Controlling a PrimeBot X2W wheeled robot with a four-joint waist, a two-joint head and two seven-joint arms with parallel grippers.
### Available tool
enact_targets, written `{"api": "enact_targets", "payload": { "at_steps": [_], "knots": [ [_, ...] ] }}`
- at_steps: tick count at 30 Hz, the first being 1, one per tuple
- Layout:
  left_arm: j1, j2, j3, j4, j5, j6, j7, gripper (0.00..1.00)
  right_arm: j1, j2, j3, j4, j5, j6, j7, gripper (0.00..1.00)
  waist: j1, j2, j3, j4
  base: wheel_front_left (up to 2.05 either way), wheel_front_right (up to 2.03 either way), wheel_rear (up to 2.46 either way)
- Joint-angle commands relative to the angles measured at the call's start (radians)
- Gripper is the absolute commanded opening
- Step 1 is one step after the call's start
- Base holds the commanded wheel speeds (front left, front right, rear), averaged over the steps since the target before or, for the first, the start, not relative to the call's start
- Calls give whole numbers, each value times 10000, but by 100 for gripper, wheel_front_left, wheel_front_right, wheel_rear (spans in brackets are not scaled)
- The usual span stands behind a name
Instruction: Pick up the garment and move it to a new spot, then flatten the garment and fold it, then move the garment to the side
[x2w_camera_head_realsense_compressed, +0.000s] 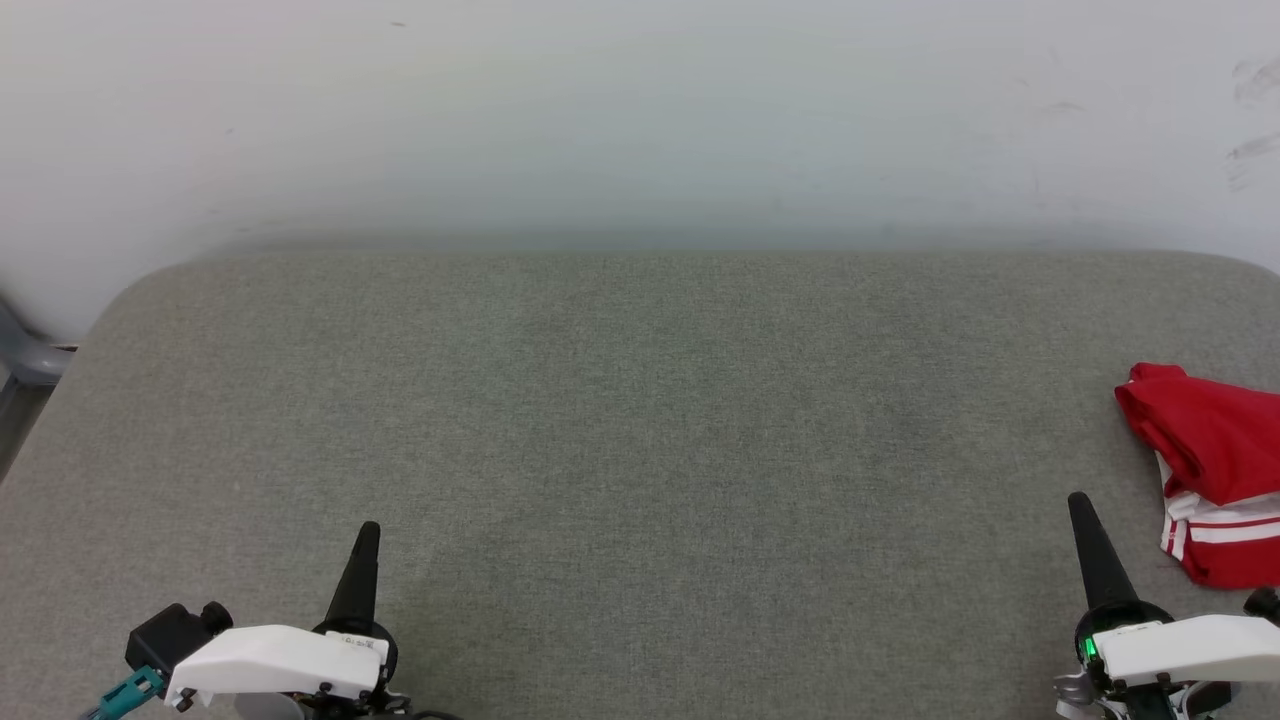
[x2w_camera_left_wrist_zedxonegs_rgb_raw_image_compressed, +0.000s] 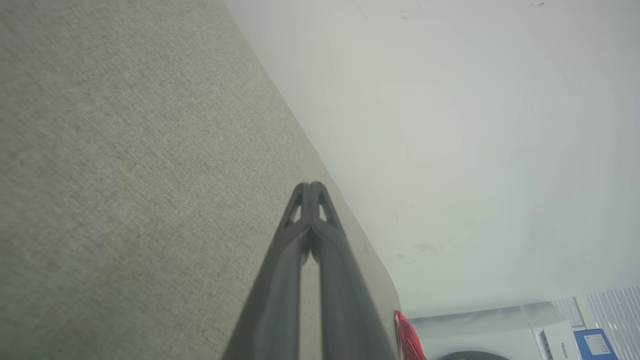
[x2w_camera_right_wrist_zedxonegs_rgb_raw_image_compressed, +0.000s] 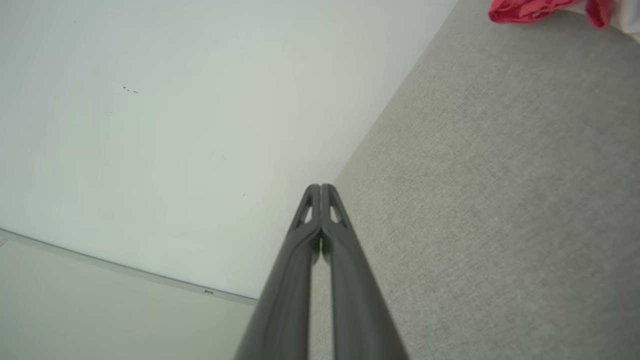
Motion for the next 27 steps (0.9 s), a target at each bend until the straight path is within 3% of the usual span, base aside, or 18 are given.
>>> {"api": "enact_targets", "payload": {
  "at_steps": [1,27],
  "knots": [
    [-274,8,96,-46,-368,-87,87,0,-253,4,-10,-32,354,-3,89,0,-1,0,5,-9,0,0,0],
    [-624,-52,435,180,-2903,-353,712,0,-696,10,-17,280,2795,-4,688,0,-1,0,67,-116,0,0,0]
  ]
}}
